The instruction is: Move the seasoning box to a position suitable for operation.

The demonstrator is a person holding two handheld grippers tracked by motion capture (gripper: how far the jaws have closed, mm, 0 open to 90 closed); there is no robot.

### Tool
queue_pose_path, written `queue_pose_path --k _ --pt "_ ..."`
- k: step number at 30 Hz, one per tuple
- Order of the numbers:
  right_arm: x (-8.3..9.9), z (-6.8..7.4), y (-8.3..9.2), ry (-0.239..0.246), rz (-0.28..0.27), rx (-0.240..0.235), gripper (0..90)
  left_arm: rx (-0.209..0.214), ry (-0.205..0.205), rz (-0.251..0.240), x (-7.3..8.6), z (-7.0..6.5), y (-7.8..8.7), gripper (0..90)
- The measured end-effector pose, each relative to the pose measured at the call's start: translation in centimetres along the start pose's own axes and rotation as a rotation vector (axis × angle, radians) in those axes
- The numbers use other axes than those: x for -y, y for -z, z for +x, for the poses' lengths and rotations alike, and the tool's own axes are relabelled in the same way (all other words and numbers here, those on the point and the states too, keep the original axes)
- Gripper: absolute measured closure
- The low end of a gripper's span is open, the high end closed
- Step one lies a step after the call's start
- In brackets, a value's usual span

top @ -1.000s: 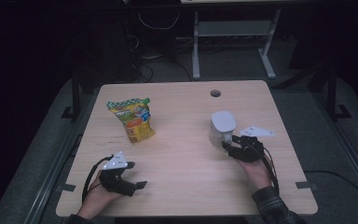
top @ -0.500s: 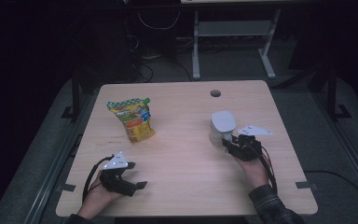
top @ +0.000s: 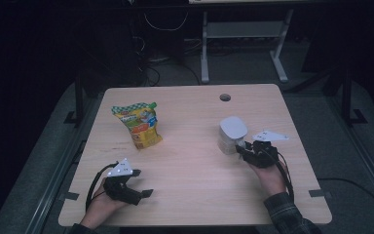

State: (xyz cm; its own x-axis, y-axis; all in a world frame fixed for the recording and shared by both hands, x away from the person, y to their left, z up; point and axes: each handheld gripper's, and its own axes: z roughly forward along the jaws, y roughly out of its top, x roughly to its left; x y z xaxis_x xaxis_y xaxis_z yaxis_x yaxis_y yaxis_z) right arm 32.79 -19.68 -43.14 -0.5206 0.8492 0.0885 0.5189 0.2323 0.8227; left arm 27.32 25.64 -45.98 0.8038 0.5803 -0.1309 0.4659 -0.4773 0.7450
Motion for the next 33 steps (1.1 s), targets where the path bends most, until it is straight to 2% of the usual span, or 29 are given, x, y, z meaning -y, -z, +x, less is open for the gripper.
queue_pose_path --k 3,4,10,17,29,33 --pt "0.1 -0.6 0.1 0.01 -0.002 -0.022 65.6 0.0 0.003 0.002 0.0 0.0 0.0 8.6" --pt "0.2 -0.9 0.0 0.011 -0.007 -0.05 67.3 -0.001 0.001 0.001 0.0 0.0 -0.1 8.6" --pt "0.1 -0.8 0.0 0.047 -0.012 -0.031 68.7 -0.001 0.0 -0.002 0.0 0.0 -0.2 8.6" --pt "0.2 -1.1 0.4 0.073 -0.019 -0.061 69.2 0.0 0.002 0.0 0.0 0.1 0.0 8.6" --pt "0.1 0.0 0.9 0.135 -0.024 -0.142 69.3 0.0 0.002 0.001 0.0 0.1 -0.1 8.6" --pt "0.2 0.7 0.9 0.157 -0.03 -0.186 69.3 0.001 0.002 0.003 0.0 0.0 -0.1 8.6"
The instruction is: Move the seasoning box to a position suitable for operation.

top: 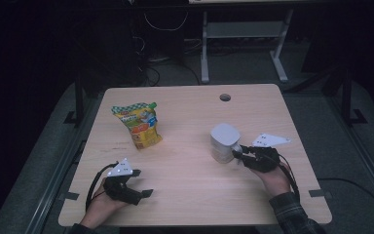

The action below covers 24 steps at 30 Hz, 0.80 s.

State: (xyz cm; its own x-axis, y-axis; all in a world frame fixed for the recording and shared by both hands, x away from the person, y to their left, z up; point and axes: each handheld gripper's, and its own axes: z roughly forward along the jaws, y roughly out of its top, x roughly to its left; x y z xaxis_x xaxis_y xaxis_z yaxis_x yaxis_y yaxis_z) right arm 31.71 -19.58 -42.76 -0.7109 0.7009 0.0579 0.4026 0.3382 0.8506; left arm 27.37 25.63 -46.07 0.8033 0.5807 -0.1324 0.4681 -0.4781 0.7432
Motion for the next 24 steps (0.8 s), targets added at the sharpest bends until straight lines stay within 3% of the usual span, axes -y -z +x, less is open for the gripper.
queue_pose_path --k 24 --pt "-0.1 6.0 -1.2 0.171 -0.003 -0.32 69.1 0.011 -0.002 0.002 0.0 -0.1 -0.1 8.6"
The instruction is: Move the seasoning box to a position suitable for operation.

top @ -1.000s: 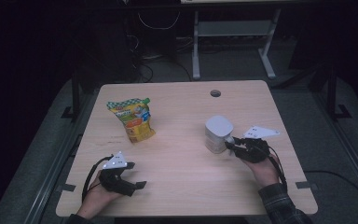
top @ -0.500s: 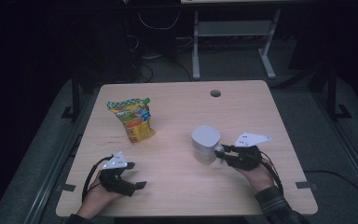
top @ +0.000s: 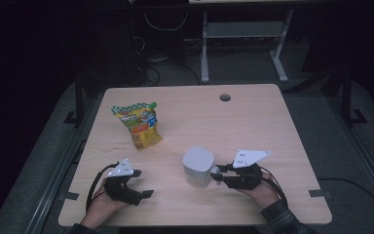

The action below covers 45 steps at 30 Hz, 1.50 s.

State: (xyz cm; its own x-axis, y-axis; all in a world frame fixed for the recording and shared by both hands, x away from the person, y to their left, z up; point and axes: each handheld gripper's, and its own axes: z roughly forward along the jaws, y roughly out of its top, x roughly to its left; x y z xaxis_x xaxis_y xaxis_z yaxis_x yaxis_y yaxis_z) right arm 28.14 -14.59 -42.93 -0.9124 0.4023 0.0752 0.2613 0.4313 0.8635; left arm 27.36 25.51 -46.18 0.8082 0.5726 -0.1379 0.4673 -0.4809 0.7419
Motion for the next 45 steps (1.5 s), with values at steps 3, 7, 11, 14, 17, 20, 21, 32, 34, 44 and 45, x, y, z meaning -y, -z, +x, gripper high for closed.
queue_pose_path --k 3,7,11,14,17,20,21,32,34,44,45 --pt "0.0 0.2 -0.2 0.01 0.002 -0.014 69.0 0.001 0.0 0.001 0.0 0.0 0.0 8.6" --pt "0.2 0.3 -0.3 0.019 0.013 -0.027 68.8 0.003 0.002 0.004 0.0 -0.1 -0.1 8.6" --pt "0.3 0.3 -0.3 0.018 0.026 -0.029 68.4 0.005 0.002 0.007 0.0 -0.1 -0.1 8.6" --pt "0.3 0.2 -0.3 0.013 0.026 -0.031 68.0 0.005 0.002 0.007 0.0 -0.1 -0.1 8.6" --pt "0.4 0.1 -0.1 0.009 0.028 -0.022 65.2 0.006 0.002 0.007 0.0 0.0 -0.1 8.6" --pt "0.5 0.1 0.0 -0.001 0.019 -0.015 64.1 0.006 0.004 0.005 0.0 0.0 -0.1 8.6" --pt "0.6 0.2 0.2 -0.008 0.019 -0.009 60.5 0.006 0.004 0.005 0.0 0.0 -0.1 8.6" --pt "0.6 1.2 3.3 -0.057 -0.027 0.036 72.0 -0.002 0.007 0.001 0.0 0.0 0.1 8.6" --pt "0.5 1.7 3.4 -0.051 -0.022 0.008 85.7 0.0 0.003 0.002 0.0 0.0 0.0 8.6" --pt "0.3 3.1 0.4 -0.043 0.053 -0.033 89.9 0.004 0.001 0.003 0.0 0.0 0.0 8.6" --pt "0.3 3.1 0.4 -0.043 0.053 -0.033 89.9 0.004 0.001 0.003 0.0 0.0 0.0 8.6"
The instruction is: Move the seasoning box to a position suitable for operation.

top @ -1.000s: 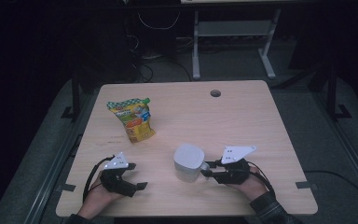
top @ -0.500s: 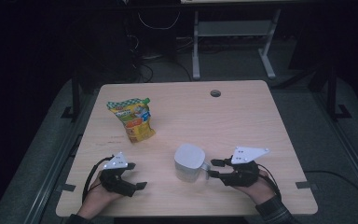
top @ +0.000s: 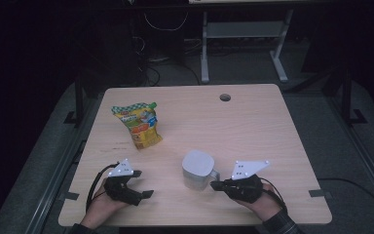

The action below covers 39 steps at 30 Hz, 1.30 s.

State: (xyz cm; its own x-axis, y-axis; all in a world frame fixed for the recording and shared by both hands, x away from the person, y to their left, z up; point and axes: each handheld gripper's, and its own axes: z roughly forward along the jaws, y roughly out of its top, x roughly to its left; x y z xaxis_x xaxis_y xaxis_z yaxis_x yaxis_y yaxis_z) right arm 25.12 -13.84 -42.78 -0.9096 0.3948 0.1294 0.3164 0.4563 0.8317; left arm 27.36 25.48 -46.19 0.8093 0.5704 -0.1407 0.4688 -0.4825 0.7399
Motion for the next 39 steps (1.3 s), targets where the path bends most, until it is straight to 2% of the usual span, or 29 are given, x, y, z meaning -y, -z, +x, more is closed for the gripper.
queue_pose_path --k 4,13,20,28,35,39 --pt "0.0 -0.2 -0.6 0.004 0.014 0.02 90.0 0.002 0.001 0.004 0.0 -0.1 0.0 8.6" --pt "0.1 -0.8 -0.3 -0.007 0.007 0.05 90.0 0.005 -0.001 0.006 0.0 -0.1 0.0 8.6" --pt "0.2 -2.4 0.2 -0.031 0.004 0.097 90.0 0.007 -0.004 0.01 0.0 -0.1 -0.1 8.6" --pt "0.3 -3.6 0.5 -0.035 0.002 0.133 90.0 0.009 -0.004 0.008 0.0 -0.1 -0.2 8.6" --pt "0.2 -4.3 0.6 -0.04 0.002 0.151 90.0 0.015 0.004 0.007 0.1 0.0 -0.2 8.6" --pt "0.2 -4.3 0.8 -0.044 -0.004 0.144 90.0 0.015 0.006 0.004 0.1 0.0 -0.1 8.6"
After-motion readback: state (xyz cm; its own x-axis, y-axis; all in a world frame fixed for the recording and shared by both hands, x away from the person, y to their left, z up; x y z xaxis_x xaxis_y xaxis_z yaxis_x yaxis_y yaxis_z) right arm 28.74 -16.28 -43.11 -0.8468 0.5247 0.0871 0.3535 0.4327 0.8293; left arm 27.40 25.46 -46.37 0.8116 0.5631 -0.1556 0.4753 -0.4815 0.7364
